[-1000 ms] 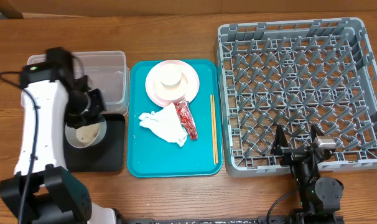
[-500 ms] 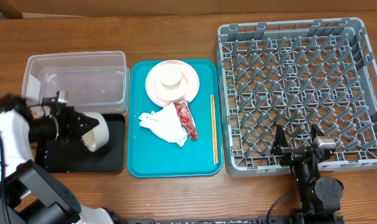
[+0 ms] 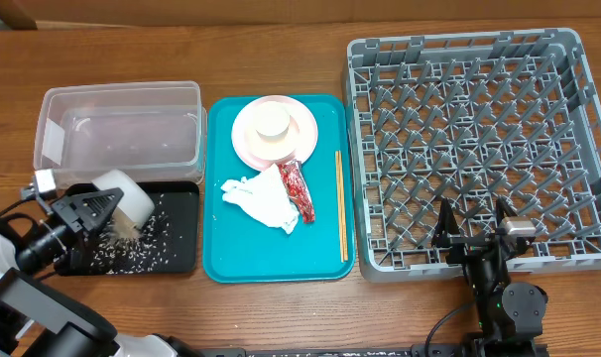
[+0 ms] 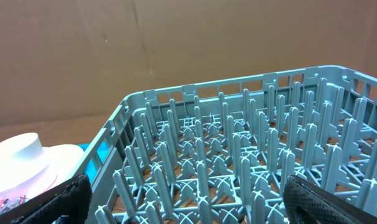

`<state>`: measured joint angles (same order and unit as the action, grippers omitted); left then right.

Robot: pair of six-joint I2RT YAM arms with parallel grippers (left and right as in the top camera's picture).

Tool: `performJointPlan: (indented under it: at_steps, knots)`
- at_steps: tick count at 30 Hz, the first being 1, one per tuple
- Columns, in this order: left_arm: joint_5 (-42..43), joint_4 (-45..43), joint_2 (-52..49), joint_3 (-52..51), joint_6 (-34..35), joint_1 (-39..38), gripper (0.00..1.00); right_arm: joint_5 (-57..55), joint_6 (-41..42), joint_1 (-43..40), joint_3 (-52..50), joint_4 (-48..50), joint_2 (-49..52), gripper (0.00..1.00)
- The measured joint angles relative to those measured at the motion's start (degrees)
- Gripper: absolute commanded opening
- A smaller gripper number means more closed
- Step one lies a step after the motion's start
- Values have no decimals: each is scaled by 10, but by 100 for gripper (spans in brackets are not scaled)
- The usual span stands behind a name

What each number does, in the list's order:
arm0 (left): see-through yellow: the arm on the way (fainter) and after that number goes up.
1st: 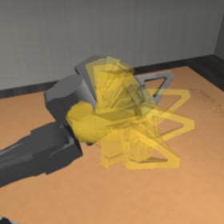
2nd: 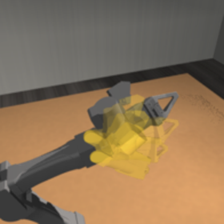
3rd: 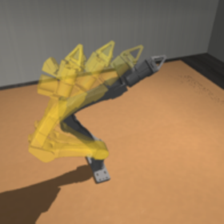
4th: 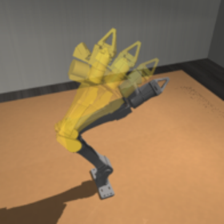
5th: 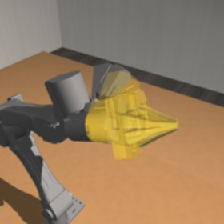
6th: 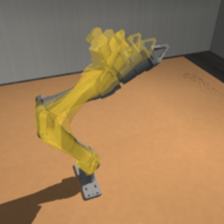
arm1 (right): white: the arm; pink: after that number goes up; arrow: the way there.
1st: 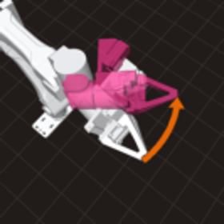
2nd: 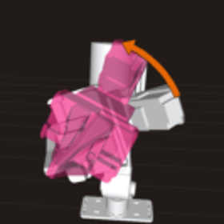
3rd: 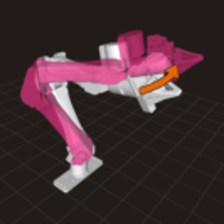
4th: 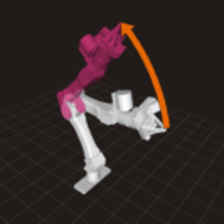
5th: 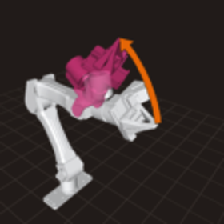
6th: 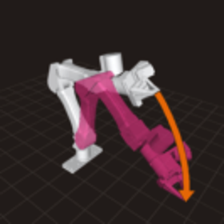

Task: Sort waste into correct bins and load items into the dishwasher
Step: 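Carry the rice bowl left over the black tray, then tip the bowl to pour the rice onto the black tray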

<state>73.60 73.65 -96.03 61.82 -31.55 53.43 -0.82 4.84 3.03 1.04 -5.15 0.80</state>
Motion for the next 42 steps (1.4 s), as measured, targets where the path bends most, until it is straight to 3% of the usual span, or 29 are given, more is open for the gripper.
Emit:
performJointPlan:
  at_steps: [6,27,42]
  knots:
    - [41,0,0,-21,-34,18,4,0,0,0,0,0,0,100]
    - [132,37,0,-24,-59,40,4,0,0,0,0,0,0,100]
    - [138,20,0,-24,-65,39,4,0,0,0,0,0,0,100]
